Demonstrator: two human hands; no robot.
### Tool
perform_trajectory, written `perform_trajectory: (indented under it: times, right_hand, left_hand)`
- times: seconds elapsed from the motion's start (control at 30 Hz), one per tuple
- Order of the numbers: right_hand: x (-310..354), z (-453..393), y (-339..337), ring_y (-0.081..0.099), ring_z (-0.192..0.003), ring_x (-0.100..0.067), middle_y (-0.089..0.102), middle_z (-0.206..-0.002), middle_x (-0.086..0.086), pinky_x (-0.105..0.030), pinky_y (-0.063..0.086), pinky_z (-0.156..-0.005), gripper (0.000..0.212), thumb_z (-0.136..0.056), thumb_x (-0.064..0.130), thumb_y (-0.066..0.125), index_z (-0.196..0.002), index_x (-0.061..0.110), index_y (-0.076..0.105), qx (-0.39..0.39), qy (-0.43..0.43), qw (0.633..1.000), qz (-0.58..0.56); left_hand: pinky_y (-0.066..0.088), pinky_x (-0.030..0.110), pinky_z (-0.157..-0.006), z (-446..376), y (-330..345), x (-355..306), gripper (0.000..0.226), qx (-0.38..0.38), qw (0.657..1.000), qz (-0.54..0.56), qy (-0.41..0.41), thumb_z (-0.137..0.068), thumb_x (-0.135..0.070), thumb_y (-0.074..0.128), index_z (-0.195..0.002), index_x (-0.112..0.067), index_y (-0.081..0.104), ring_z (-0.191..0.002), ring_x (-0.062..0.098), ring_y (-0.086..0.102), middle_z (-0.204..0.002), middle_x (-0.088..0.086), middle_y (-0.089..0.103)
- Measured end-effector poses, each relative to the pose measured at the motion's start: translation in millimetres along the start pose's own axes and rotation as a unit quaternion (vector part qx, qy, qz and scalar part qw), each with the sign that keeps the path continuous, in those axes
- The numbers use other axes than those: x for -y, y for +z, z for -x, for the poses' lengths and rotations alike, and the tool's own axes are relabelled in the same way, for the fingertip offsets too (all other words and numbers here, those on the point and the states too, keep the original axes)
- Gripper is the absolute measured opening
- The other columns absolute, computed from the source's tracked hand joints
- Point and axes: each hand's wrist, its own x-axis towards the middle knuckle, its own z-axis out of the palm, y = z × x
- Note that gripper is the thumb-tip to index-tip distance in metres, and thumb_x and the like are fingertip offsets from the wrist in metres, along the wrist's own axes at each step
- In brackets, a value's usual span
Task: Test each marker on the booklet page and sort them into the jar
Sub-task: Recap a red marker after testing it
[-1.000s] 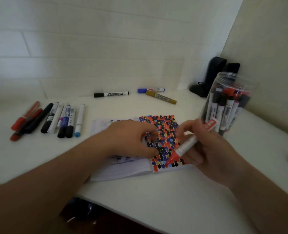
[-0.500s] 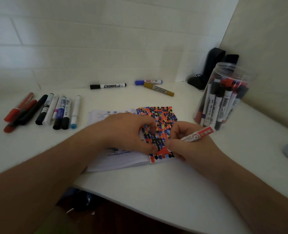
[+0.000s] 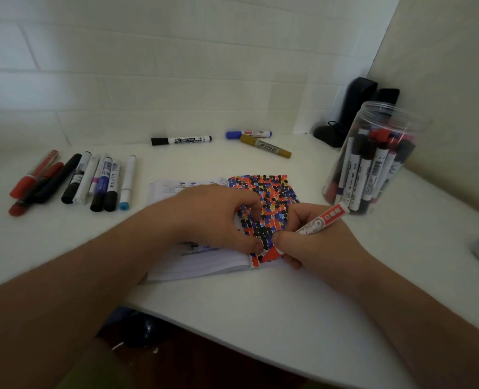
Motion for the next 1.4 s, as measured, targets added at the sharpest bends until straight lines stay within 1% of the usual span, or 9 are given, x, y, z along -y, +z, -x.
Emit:
perform_trajectory:
  times: [0.13, 0.3, 0.5, 0.7, 0.83, 1.0, 1.2, 1.27, 1.4]
  right_hand:
    - [-2.2, -0.2, 0.1, 0.055, -0.047, -0.022, 0.064, -0.056, -0.013, -0.030, 0.046, -0.048, 0.026, -0.084, 0.000, 0.071, -0.064, 0.007, 0.055, 0.004, -0.003, 1.000, 0.024]
    - [-4.0, -1.2, -0.2, 0.055, -0.047, -0.020, 0.064, -0.057, -0.014, -0.031, 0.047, -0.050, 0.023, -0.084, 0.000, 0.069, -0.068, 0.000, 0.054, -0.004, -0.002, 0.999, 0.038]
    - [-1.8, -1.5, -0.9, 0.058, -0.050, -0.022, 0.064, -0.056, -0.011, -0.032, 0.049, -0.051, 0.031, -0.086, -0.002, 0.069, -0.061, 0.011, 0.056, 0.004, 0.002, 1.000, 0.011]
    - [-5.5, -1.6, -0.2, 0.055, -0.046, -0.016, 0.063, -0.055, -0.009, -0.027, 0.048, -0.049, 0.024, -0.085, -0.001, 0.071, -0.067, 0.003, 0.056, 0.008, -0.008, 0.999, 0.046]
    - [-5.4, -2.7, -1.2, 0.055, -0.046, -0.015, 0.061, -0.054, -0.010, -0.029, 0.046, -0.051, 0.020, -0.083, -0.003, 0.068, -0.070, -0.004, 0.054, -0.002, -0.007, 0.999, 0.042]
    - [-4.7, -2.4, -0.2, 0.056, -0.049, -0.022, 0.063, -0.055, -0.011, -0.033, 0.046, -0.050, 0.027, -0.085, -0.001, 0.069, -0.064, 0.005, 0.053, -0.005, -0.002, 1.000, 0.022]
    - [-5.4, -1.7, -0.7, 0.054, -0.044, -0.017, 0.062, -0.053, -0.008, -0.026, 0.044, -0.047, 0.025, -0.085, 0.000, 0.070, -0.065, 0.004, 0.055, 0.016, -0.006, 0.999, 0.044]
    - [-5.4, -1.8, -1.5, 0.054, -0.046, -0.018, 0.062, -0.053, -0.009, -0.028, 0.045, -0.049, 0.023, -0.085, -0.001, 0.069, -0.067, -0.001, 0.054, 0.008, -0.002, 0.999, 0.032]
    - [-7.1, -3.9, -1.1, 0.057, -0.047, -0.016, 0.062, -0.056, -0.012, -0.033, 0.047, -0.051, 0.024, -0.085, 0.001, 0.068, -0.067, 0.004, 0.052, -0.014, 0.008, 1.000, 0.020]
  left_hand:
    - [0.035, 0.024, -0.062, 1.1, -0.8, -1.9, 0.051, 0.001, 1.000, -0.003, 0.002, -0.070, -0.073, 0.074, -0.110, -0.049, 0.053, -0.073, -0.003, 0.048, -0.078, -0.024, 0.048]
    - [0.035, 0.025, -0.064, 1.0, -1.6, -3.2, 0.051, 0.004, 1.000, -0.005, -0.001, -0.070, -0.073, 0.074, -0.110, -0.049, 0.053, -0.072, -0.002, 0.048, -0.077, -0.024, 0.048]
    - [0.033, 0.023, -0.063, 1.8, -3.2, -5.3, 0.049, 0.010, 1.000, 0.000, -0.005, -0.072, -0.072, 0.075, -0.110, -0.049, 0.052, -0.071, -0.002, 0.047, -0.077, -0.023, 0.047]
    - [0.034, 0.024, -0.063, 2.1, -3.2, -5.0, 0.050, 0.009, 1.000, -0.005, -0.001, -0.072, -0.073, 0.074, -0.111, -0.050, 0.053, -0.071, -0.002, 0.047, -0.077, -0.022, 0.047]
    - [0.033, 0.023, -0.062, 2.3, -3.2, -5.0, 0.050, 0.010, 1.000, -0.005, -0.002, -0.072, -0.072, 0.074, -0.111, -0.049, 0.053, -0.070, -0.003, 0.046, -0.076, -0.024, 0.045]
    - [0.033, 0.023, -0.062, 2.6, -2.2, -4.0, 0.049, 0.003, 1.000, -0.003, -0.003, -0.072, -0.072, 0.074, -0.109, -0.050, 0.052, -0.069, -0.003, 0.046, -0.074, -0.023, 0.045]
    - [0.033, 0.024, -0.062, 2.6, -2.5, -4.6, 0.049, 0.007, 1.000, -0.004, -0.001, -0.072, -0.072, 0.074, -0.110, -0.050, 0.053, -0.070, -0.002, 0.047, -0.075, -0.022, 0.047]
    - [0.033, 0.024, -0.062, 3.1, -2.7, -4.6, 0.049, 0.008, 1.000, -0.002, -0.001, -0.072, -0.072, 0.074, -0.110, -0.050, 0.053, -0.071, -0.001, 0.047, -0.076, -0.022, 0.047]
    - [0.034, 0.024, -0.063, 3.9, -3.9, -5.8, 0.049, 0.009, 1.000, 0.000, -0.001, -0.073, -0.072, 0.074, -0.111, -0.049, 0.053, -0.072, -0.001, 0.048, -0.077, -0.022, 0.048]
